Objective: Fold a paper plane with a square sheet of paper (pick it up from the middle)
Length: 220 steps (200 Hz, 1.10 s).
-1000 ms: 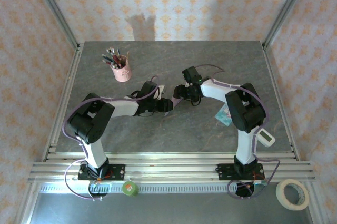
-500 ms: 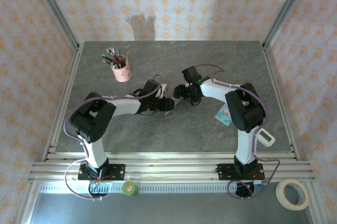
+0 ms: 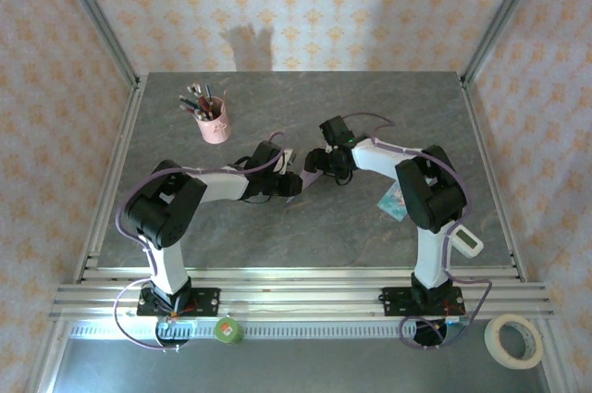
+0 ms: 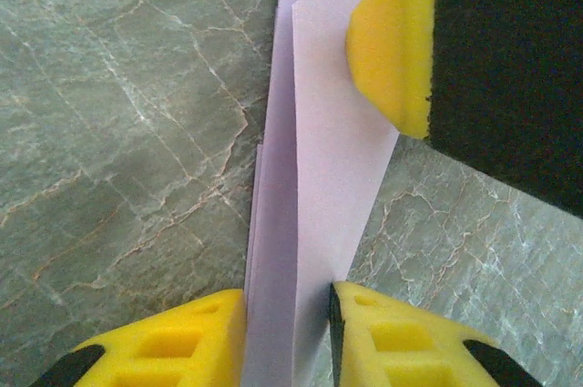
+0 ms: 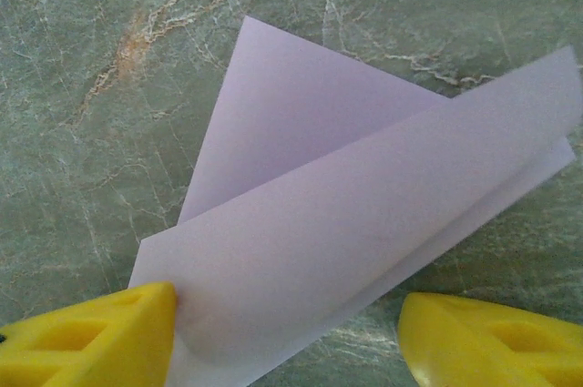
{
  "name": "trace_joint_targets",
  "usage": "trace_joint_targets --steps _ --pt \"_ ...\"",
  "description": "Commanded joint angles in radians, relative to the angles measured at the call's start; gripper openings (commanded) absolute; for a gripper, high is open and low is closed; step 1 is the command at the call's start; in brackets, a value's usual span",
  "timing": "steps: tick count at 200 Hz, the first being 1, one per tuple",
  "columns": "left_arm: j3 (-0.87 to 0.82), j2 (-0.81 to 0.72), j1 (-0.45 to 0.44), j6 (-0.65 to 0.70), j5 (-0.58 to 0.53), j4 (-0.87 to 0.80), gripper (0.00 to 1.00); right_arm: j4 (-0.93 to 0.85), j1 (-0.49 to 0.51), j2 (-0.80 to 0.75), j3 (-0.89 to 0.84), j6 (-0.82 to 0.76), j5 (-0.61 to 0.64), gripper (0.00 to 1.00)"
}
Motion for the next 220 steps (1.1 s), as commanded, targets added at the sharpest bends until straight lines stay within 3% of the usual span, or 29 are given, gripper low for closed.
trace_joint_targets --steps 1,62,116,151,189,220 --pt "-0.022 0.039 -0.011 0.002 -0.004 -0.019 0.28 0.066 0.004 0.175 -0.055 0.0 0.033 0.69" --pt "-0.018 0.053 -0.01 -0.001 0.001 -0.017 0.24 0.055 0.0 0.145 -0.046 0.003 0.041 0.67" --pt "-0.013 0.057 -0.011 0.001 0.01 -0.02 0.24 0.107 -0.053 -0.142 -0.129 0.017 0.016 0.68" --pt "-0.012 0.058 -0.01 0.006 0.017 -0.021 0.25 0.171 -0.056 -0.247 -0.178 0.027 -0.099 0.67" --pt "-0.01 0.063 -0.011 0.008 0.021 -0.023 0.26 0.306 -0.025 -0.285 -0.208 0.078 -0.222 0.51" --pt "-0.012 0.066 -0.011 0.009 0.02 -0.025 0.26 0.323 0.001 -0.209 -0.159 0.118 -0.246 0.36"
